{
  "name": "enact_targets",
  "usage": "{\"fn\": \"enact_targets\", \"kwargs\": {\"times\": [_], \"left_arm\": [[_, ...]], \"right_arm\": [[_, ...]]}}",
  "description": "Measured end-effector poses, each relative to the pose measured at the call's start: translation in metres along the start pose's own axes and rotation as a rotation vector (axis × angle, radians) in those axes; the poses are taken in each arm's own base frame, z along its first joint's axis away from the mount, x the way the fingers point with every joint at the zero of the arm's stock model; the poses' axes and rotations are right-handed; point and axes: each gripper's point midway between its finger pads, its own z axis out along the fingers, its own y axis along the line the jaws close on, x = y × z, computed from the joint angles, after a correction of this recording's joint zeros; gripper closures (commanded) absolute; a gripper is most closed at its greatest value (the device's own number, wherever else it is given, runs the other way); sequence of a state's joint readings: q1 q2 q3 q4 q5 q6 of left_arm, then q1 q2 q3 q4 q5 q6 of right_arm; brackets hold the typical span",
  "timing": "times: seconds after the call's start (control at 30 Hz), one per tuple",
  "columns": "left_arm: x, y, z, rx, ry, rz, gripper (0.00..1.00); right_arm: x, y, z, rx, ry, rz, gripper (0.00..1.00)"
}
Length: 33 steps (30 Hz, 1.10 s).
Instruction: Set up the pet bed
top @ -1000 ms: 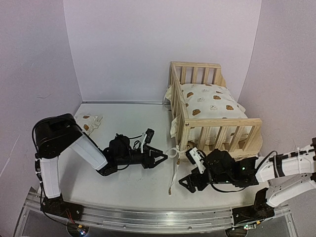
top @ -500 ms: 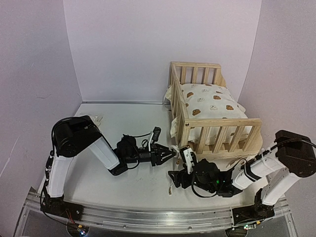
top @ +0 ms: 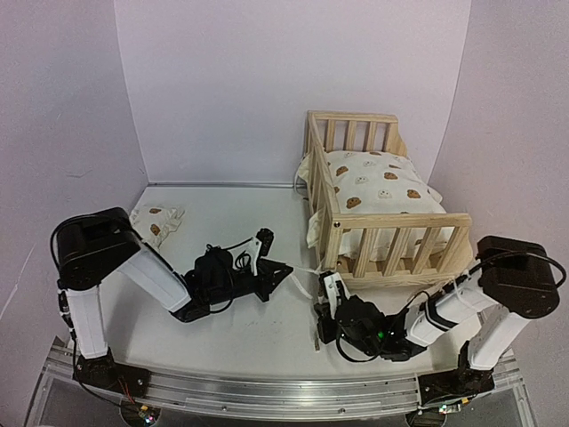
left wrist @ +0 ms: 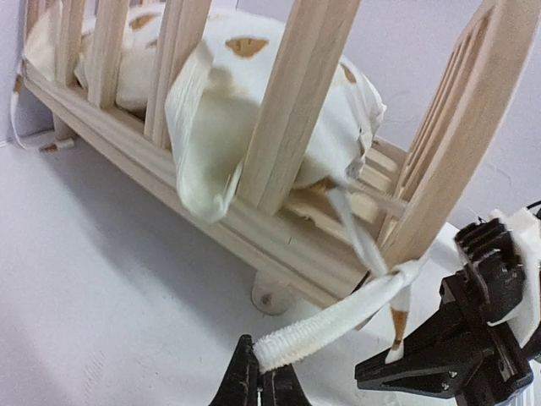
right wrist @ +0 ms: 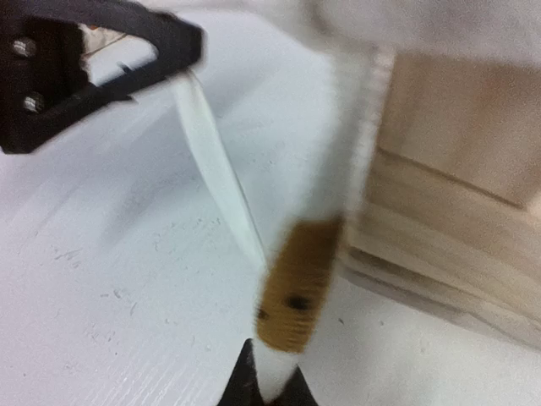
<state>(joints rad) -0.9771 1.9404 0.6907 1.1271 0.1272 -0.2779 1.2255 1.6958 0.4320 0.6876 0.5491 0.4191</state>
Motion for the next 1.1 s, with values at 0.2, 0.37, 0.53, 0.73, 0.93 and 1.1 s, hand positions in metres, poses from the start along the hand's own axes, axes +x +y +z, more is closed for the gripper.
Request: {"fn": "enact_targets", "kwargs": {"times": [0.2,0.37,0.53,0.73,0.93,1.1], "left_arm": [[-0.03,-0.015,-0.011,-0.174,-0.033,0.13,1.0],[0.009,0.008,-0.008,-0.304,0.093,0.141,1.0],[0.02,0.017,0.013,-0.306,0.147,0.106,1.0],[0.01,0.023,0.028,-0.223,0.148,0.029,1.0],[0.01,0.024,0.032,-0.154,0.165,-0.02,1.0],[-0.001,0.015,0.026,-0.118,0.15,-0.002,1.0]], "right_arm": [[-0.019,-0.014,-0.025,0.041,0.009,0.03,1.0],[-0.005,-0.036,-0.044,0.086,0.059,0.048,1.0],[0.003,-0.047,-0.06,0.067,0.061,0.062,1.0],[0.0,-0.032,-0.078,-0.09,-0.005,0.1,1.0],[-0.013,-0.026,-0.1,-0.147,-0.088,0.143,1.0],[-0.021,-0.036,-0.119,-0.131,-0.12,0.172,1.0]]}}
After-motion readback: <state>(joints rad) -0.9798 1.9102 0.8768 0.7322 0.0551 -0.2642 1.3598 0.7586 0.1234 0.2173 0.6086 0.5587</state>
